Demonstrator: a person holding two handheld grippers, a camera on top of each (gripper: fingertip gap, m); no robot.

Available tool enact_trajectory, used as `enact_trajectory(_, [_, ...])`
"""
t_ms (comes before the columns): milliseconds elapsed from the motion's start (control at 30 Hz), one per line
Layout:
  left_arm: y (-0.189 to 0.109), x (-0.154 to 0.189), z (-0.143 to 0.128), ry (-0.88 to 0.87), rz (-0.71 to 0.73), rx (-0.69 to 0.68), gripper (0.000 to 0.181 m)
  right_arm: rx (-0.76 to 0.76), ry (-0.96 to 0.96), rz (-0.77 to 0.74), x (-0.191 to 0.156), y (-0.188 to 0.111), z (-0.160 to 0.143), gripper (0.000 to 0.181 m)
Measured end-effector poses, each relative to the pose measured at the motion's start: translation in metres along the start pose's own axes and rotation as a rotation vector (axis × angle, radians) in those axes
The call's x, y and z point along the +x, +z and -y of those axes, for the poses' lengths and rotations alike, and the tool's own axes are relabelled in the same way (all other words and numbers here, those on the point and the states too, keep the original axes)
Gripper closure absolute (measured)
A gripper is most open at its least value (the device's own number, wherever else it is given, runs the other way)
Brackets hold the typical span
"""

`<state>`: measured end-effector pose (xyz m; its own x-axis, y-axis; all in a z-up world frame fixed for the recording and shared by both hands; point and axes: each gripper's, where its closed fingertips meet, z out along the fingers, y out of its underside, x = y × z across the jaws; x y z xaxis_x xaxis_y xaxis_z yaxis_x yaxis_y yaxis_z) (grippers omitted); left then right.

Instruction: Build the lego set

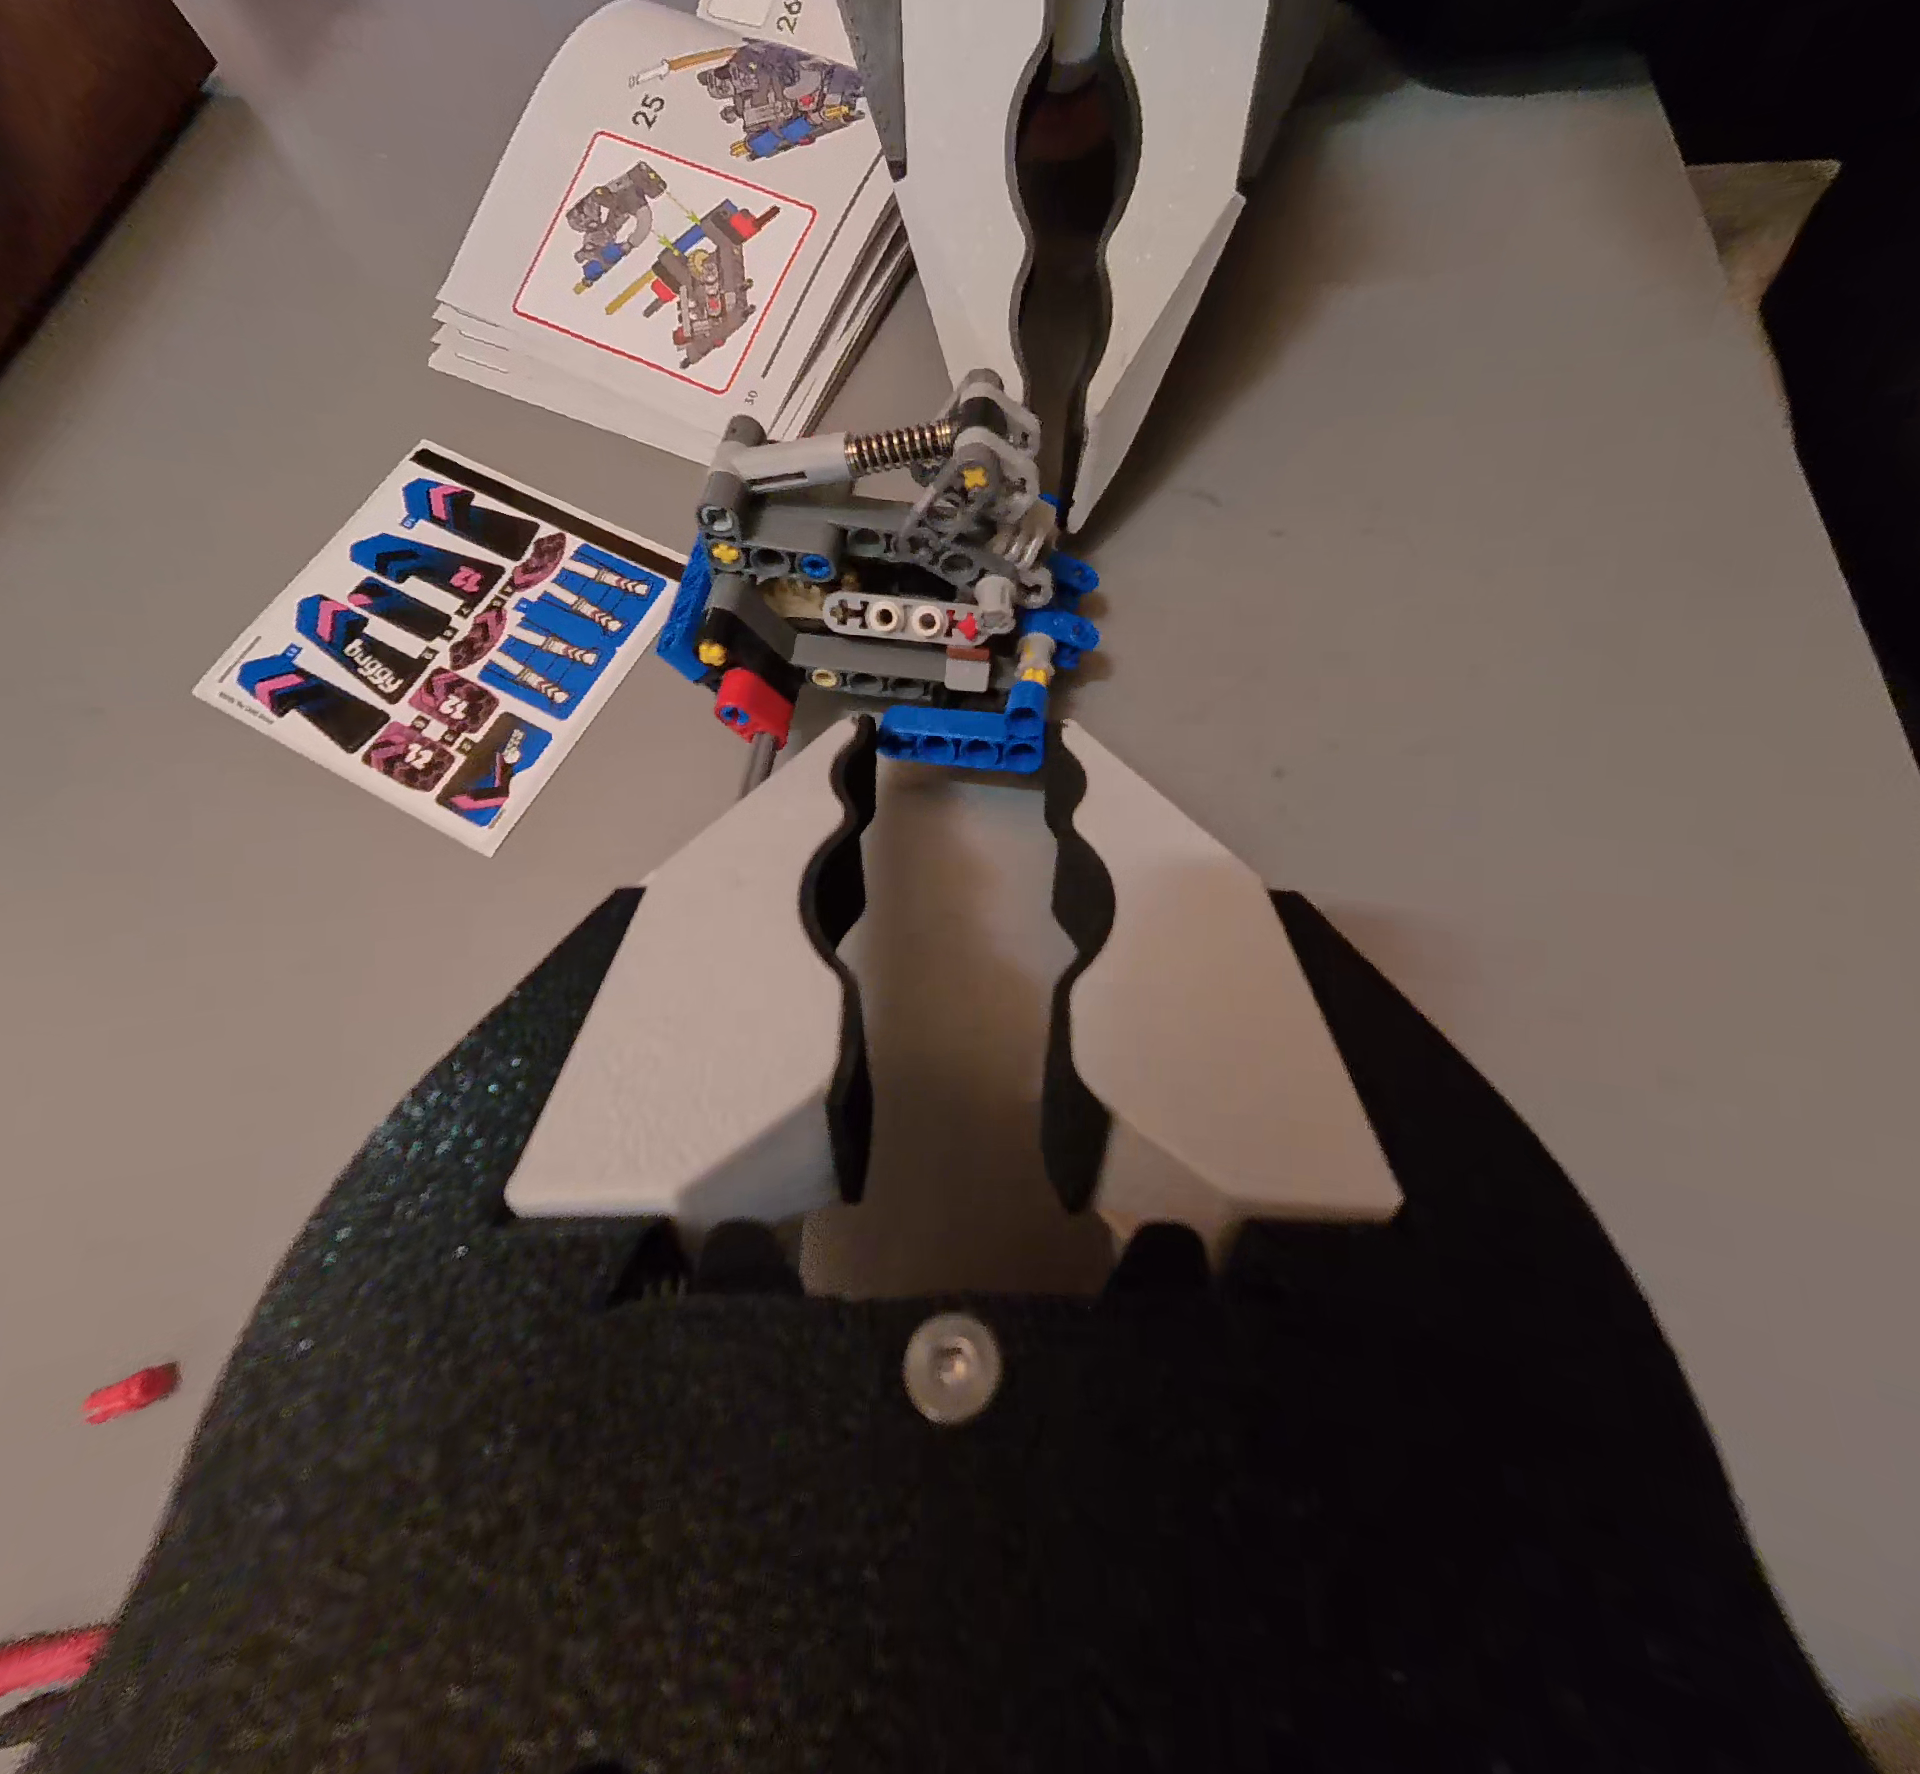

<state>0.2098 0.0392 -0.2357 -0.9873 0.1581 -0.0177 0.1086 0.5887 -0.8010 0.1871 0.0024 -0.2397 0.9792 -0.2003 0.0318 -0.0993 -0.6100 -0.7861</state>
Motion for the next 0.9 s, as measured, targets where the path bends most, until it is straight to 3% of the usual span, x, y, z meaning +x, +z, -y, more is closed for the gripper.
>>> enact_trajectory(167, [0.007,0.004,-0.009,0.008,-0.027,-0.072,0.151,0.0,0.002,0.005,0.0,0.0,0.0,0.175])
enact_trajectory(533, [0.003,0.006,-0.008,0.068,-0.02,-0.057,0.151,0.0,0.0,0.003,0.0,0.0,0.0,0.175])
enact_trajectory(667, [-0.001,0.004,-0.01,0.029,-0.022,-0.084,0.146,0.0,0.0,0.003,0.0,0.0,0.0,0.175])
enact_trajectory(900, [0.001,0.004,-0.018,-0.045,-0.021,-0.123,0.152,0.0,0.0,0.003,0.0,0.0,0.0,0.175])
